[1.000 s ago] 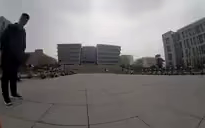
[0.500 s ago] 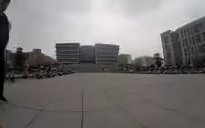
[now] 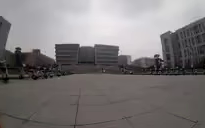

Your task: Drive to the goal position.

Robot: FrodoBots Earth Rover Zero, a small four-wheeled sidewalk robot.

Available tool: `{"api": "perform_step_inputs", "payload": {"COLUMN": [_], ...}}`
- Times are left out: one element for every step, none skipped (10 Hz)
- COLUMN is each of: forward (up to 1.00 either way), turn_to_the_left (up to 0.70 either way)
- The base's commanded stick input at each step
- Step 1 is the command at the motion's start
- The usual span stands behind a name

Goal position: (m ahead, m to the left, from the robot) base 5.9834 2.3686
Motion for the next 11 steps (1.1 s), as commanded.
{"api": "perform_step_inputs", "payload": {"forward": [0.70,0.70,0.70,0.70,0.70,0.70,0.70,0.70,0.70,0.70,0.70], "turn_to_the_left": [-0.01,-0.01,-0.01,-0.01,-0.01,-0.01,-0.01,-0.01,-0.01,-0.01,-0.01]}}
